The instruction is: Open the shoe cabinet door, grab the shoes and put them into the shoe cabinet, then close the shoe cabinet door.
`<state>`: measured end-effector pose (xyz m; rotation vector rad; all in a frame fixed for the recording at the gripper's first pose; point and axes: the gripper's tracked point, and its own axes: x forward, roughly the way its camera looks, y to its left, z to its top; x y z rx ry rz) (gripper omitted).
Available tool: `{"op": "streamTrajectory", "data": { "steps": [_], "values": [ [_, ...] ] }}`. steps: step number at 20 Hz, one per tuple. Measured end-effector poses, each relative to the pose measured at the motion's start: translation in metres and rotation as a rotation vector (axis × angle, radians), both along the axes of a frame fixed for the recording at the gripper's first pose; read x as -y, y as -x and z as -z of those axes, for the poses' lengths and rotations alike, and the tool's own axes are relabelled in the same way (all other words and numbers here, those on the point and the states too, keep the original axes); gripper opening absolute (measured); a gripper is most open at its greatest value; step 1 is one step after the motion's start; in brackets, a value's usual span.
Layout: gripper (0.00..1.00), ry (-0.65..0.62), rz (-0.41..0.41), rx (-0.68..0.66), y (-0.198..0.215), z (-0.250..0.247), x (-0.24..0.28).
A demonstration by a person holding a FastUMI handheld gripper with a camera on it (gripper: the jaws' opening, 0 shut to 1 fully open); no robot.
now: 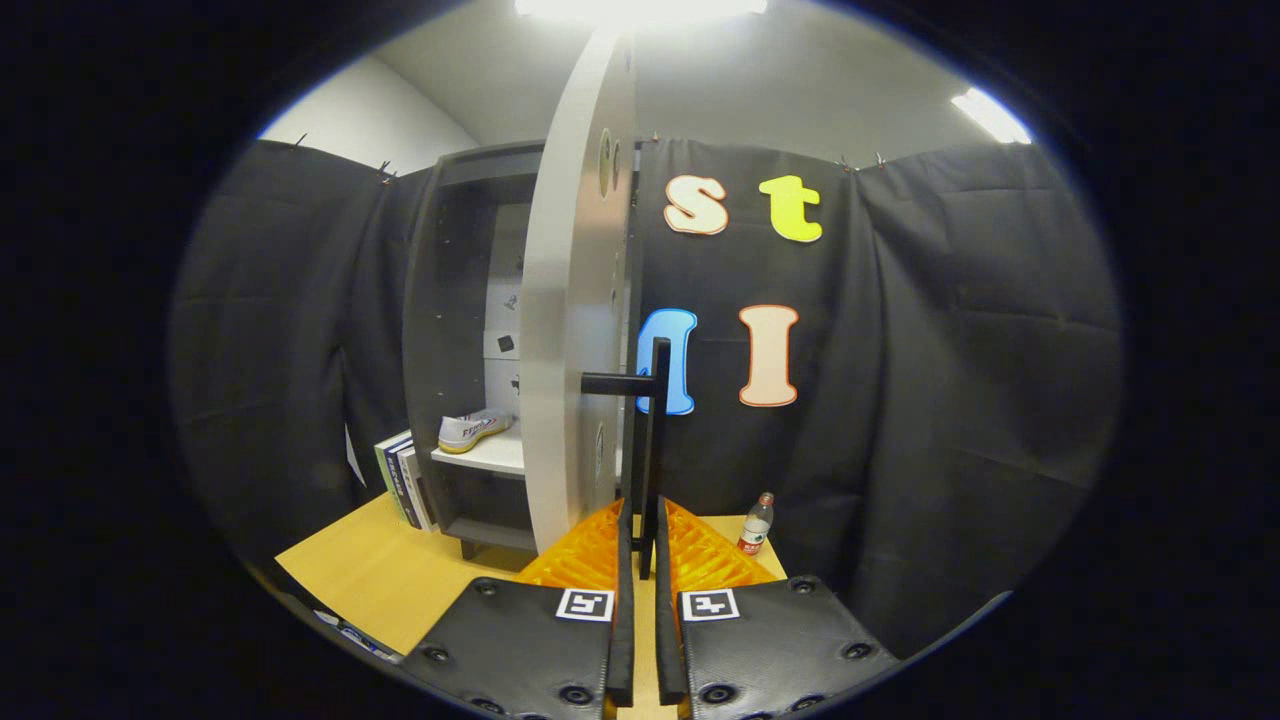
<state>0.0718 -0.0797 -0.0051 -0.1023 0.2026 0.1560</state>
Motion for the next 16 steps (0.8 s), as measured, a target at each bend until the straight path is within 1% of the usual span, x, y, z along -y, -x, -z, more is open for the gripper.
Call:
{"op": "streamTrajectory", "data": {
  "steps": [1, 2, 3, 4, 7, 10, 12, 14, 16],
  "values": [
    [0.09, -0.02, 0.002, 0.007, -0.002, -0.003, 0.007],
    [0.09, -0.052, -0.014, 0.014, -0.001, -0.007, 0.006],
    [0.06, -0.08, -0.028, 0.027, 0.0, -0.011, 0.001],
    [0.06, -0.081, -0.03, 0.037, -0.001, -0.013, 0.002],
    [0.13, -0.037, -0.011, 0.072, 0.004, -0.02, 0.004],
    [0.1, -0.041, -0.017, 0.071, 0.016, -0.025, -0.003],
    [0.11, -0.058, -0.019, 0.058, 0.029, -0.027, -0.006],
    [0.13, -0.046, -0.018, 0.053, 0.043, -0.03, -0.008],
    [0.23, -0.024, -0.014, 0.036, 0.058, -0.026, -0.009]
  ]
}}
